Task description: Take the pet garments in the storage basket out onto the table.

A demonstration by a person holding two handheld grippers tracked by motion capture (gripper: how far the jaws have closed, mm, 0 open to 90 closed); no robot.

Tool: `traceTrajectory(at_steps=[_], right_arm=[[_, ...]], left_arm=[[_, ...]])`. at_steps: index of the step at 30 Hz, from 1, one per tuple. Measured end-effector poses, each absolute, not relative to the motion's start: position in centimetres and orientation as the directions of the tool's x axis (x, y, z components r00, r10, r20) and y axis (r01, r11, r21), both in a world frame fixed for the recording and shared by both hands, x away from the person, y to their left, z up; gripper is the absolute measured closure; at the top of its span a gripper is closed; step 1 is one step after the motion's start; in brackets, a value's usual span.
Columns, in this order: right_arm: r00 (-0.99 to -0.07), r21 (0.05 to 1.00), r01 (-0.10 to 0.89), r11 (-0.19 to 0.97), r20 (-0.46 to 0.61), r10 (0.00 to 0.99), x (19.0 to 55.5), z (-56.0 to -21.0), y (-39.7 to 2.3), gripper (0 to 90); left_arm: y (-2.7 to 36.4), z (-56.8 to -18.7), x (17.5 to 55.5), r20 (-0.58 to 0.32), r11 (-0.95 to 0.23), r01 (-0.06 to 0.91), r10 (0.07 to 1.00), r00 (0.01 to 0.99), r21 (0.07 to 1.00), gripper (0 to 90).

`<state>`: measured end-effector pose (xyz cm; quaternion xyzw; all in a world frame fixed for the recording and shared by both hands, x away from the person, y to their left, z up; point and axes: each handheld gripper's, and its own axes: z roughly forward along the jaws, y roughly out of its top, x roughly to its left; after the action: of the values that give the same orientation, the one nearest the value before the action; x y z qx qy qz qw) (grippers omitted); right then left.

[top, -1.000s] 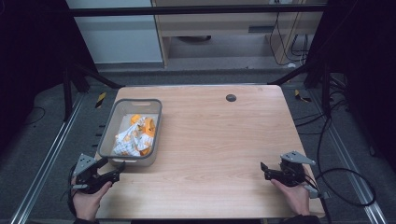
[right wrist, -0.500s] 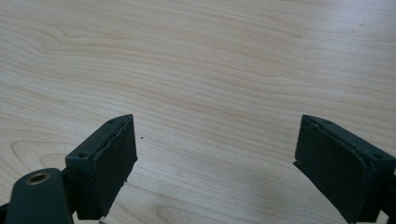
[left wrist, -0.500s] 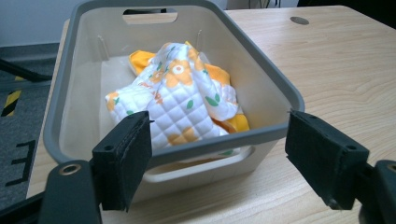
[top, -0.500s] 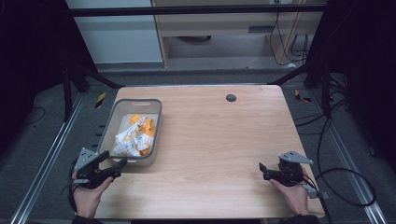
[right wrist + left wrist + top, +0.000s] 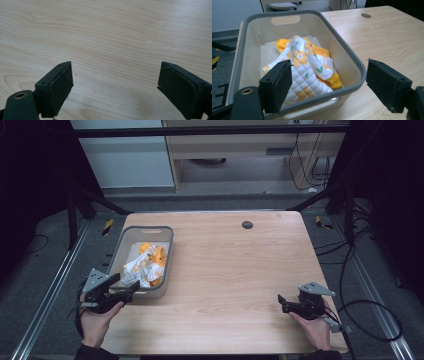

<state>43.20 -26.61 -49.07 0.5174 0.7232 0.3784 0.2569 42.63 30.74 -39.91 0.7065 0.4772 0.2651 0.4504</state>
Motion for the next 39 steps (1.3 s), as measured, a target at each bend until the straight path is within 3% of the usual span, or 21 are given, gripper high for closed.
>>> traceTrajectory(at_steps=[14,39], right_arm=[[-0.331,0.817,0.549,0.177,0.018,0.943,43.2,-49.0,-26.6,12.5],[-0.339,0.815,0.550,0.182,0.019,0.940,43.2,-49.0,-26.6,12.5]], left_arm=[[30.4,-37.9,44.1,-0.041,-0.143,0.418,0.915,0.402,0.897,19.6],[28.9,-36.9,48.1,0.023,-0.254,0.500,0.906,0.423,0.828,17.9]])
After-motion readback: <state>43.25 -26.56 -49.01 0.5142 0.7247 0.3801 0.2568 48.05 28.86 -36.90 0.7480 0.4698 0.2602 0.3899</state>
